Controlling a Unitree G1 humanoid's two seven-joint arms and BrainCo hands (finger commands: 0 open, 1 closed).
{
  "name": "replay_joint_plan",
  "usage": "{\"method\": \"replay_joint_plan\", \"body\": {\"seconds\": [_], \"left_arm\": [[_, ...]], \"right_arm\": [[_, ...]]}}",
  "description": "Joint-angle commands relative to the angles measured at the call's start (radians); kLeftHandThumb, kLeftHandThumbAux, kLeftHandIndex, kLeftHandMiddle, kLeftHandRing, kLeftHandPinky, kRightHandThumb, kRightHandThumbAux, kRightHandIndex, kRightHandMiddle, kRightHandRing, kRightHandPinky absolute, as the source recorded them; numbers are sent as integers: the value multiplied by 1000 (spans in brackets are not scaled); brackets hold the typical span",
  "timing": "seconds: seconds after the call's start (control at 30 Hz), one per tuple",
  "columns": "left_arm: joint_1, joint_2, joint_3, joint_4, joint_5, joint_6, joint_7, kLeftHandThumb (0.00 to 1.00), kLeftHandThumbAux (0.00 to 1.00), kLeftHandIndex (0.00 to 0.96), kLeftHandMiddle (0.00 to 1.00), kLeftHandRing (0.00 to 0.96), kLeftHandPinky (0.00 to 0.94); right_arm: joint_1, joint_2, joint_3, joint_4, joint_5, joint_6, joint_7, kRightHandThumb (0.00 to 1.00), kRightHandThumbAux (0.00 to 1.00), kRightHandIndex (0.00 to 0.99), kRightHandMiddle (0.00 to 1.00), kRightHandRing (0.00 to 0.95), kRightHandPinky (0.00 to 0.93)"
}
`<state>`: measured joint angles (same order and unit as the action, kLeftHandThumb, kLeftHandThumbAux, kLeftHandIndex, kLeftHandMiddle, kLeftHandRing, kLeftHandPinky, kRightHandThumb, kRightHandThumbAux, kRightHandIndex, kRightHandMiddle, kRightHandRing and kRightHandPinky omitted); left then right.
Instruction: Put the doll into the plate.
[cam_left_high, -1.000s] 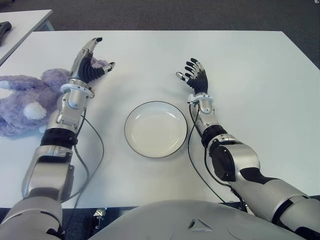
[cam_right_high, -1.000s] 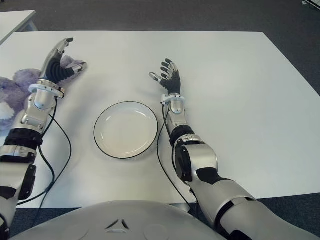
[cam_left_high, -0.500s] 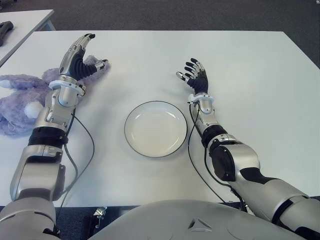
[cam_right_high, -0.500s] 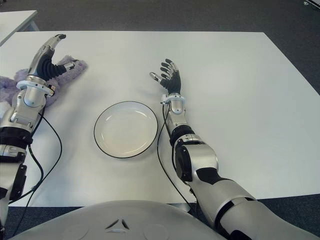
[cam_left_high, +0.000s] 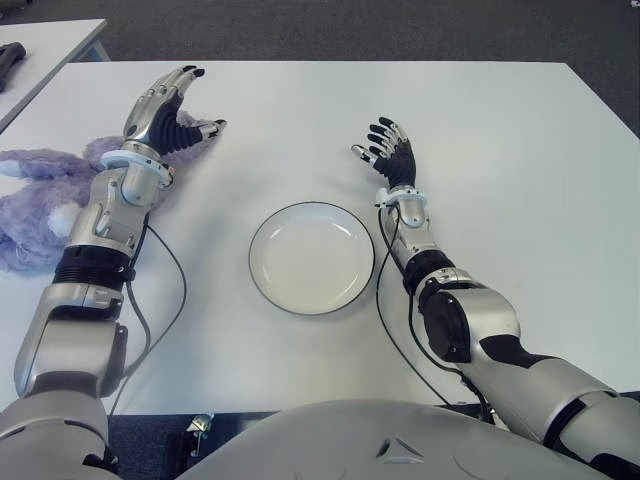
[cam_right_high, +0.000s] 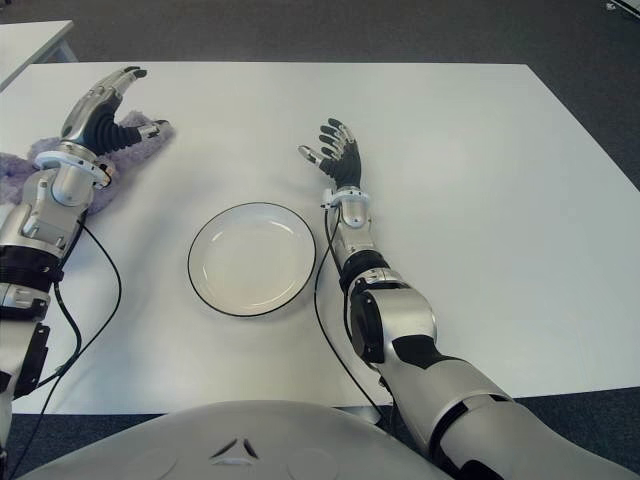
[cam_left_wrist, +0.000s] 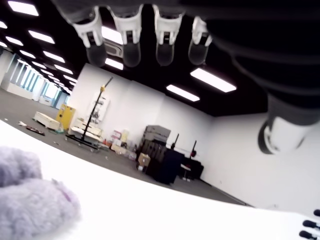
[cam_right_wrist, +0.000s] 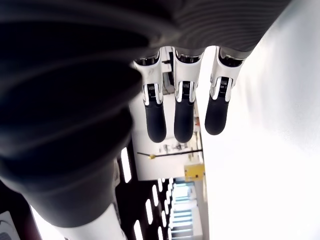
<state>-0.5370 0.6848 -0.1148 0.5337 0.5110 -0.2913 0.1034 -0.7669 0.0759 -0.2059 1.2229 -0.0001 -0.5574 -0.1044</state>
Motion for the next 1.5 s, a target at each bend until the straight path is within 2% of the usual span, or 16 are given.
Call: {"method": "replay_joint_plan", "body": {"seconds": [0.03,0.27,0.43,0.67,0.93,1.17,1.5], "left_arm": [[-16,17,-66,-35,70,35,-84,231,467,0,30,35,77],[-36,45,-118,-75,141,48,-140,199,440,0,34,57,118],[-52,60,-140,-103,180,70,-185,185,436,0,35,61,114],[-95,94,-180,-120,227,63,-272,154,407,0,23,51,98],[-125,122,-200,-136,258,57,-337,141,391,0,20,50,100],[-127,159,-190,-168,254,54,-391,141,379,0,18,48,102],[-101,274,-88,-248,171,56,-478,131,350,0,0,26,74]], "right_arm": [[211,115,-18,136,10,107,10,130,929,156,229,216,226],[210,109,-24,136,13,110,22,172,936,170,236,222,237],[208,107,-27,137,14,114,25,199,934,184,242,226,237],[204,106,-33,138,16,122,28,259,933,199,255,235,238],[202,107,-38,138,21,128,24,271,943,182,250,226,225],[202,107,-43,138,25,129,27,298,948,193,255,234,233],[204,104,-43,137,25,123,32,303,941,195,258,232,225]]}}
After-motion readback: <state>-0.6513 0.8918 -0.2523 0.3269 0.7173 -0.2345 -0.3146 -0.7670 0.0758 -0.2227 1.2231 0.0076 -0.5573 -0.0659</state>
